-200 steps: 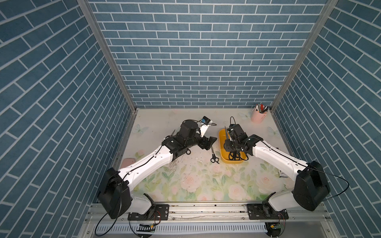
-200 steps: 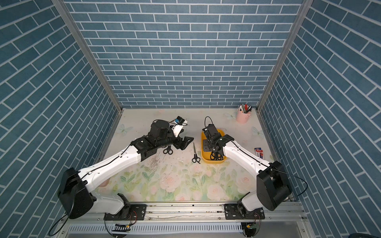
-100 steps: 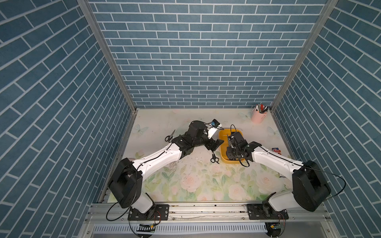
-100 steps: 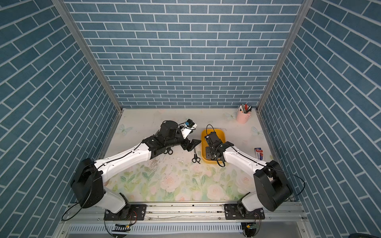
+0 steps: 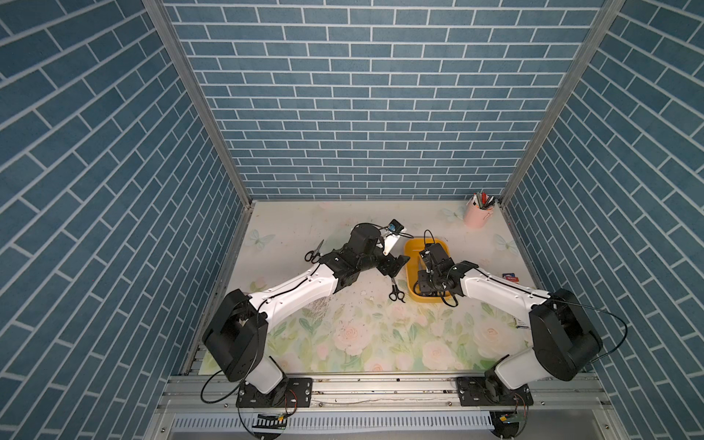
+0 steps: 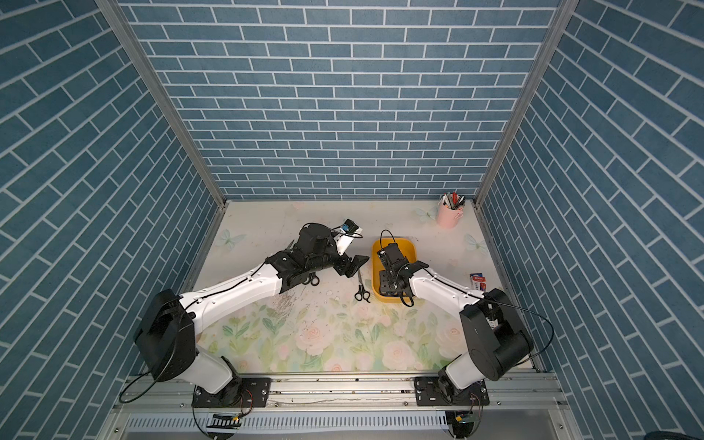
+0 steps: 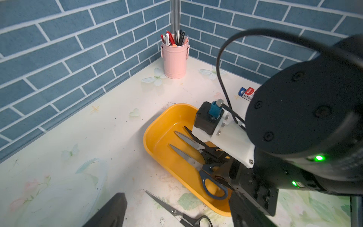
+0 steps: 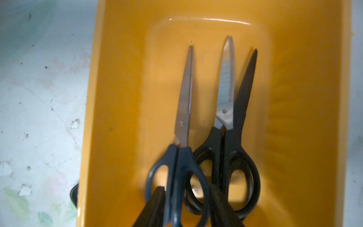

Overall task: Put the scissors into the storage box
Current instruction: Place the scissors in the storage box, then pick up the scissors from the center of the board.

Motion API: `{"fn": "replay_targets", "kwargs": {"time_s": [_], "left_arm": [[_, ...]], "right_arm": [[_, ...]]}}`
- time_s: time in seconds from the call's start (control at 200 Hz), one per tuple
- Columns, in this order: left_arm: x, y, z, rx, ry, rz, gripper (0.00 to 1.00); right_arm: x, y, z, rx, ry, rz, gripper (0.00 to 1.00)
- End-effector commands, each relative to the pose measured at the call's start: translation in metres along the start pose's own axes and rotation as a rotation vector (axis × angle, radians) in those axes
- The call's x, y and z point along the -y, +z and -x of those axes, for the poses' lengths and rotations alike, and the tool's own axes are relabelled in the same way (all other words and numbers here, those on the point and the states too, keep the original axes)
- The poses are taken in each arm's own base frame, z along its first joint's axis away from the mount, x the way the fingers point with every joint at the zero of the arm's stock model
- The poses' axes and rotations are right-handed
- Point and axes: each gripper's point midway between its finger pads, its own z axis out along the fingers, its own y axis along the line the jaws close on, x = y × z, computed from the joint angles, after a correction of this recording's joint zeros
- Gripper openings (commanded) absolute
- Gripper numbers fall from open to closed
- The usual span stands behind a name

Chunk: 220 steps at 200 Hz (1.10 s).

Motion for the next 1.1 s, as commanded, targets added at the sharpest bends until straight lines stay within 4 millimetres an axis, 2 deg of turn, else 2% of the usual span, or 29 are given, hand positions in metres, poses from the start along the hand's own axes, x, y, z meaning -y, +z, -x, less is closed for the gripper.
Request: {"fn": "replay_targets", "kwargs": {"time_s": [0.0, 0.185, 0.28, 0.365, 0.46, 0.6, 0.745, 0.79, 0.895, 0.98, 1.095], "left_arm": [[-0.016, -0.011, 0.009, 0.047, -0.042, 0.046, 0.88], [-0.041, -0.040, 0.029, 0.159, -0.115, 0.100, 0.88], [-0.060, -0.061, 0.030, 0.212, -0.177, 0.141, 0.88], [-0.079, -0.077, 0.023, 0.233, -0.240, 0.185, 0.89], [-0.098, -0.087, 0.007, 0.200, -0.307, 0.252, 0.89], [-0.125, -0.096, -0.033, 0.095, -0.426, 0.371, 0.88], [-0.139, -0.117, -0.060, 0.083, -0.507, 0.453, 0.88], [-0.143, -0.120, -0.072, 0.057, -0.530, 0.471, 0.92], [-0.154, -0.122, -0.108, -0.076, -0.594, 0.533, 0.91], [-0.153, -0.117, -0.128, -0.140, -0.625, 0.524, 0.90], [-0.144, -0.100, -0.149, -0.241, -0.653, 0.462, 0.87]], "right_arm": [[0.005, -0.009, 0.009, 0.046, -0.010, -0.015, 0.49], [0.002, -0.036, 0.034, 0.160, -0.014, 0.015, 0.54], [-0.001, -0.055, 0.047, 0.233, -0.021, 0.042, 0.56], [-0.011, -0.071, 0.055, 0.295, -0.074, 0.072, 0.61], [-0.030, -0.084, 0.058, 0.328, -0.161, 0.096, 0.66], [-0.072, -0.091, 0.053, 0.342, -0.307, 0.137, 0.70], [-0.104, -0.091, 0.044, 0.349, -0.346, 0.238, 0.72], [-0.113, -0.092, 0.041, 0.358, -0.356, 0.271, 0.72], [-0.129, -0.095, 0.035, 0.395, -0.409, 0.295, 0.73], [-0.138, -0.094, 0.027, 0.415, -0.469, 0.275, 0.73], [-0.135, -0.083, 0.022, 0.405, -0.484, 0.195, 0.73]]}}
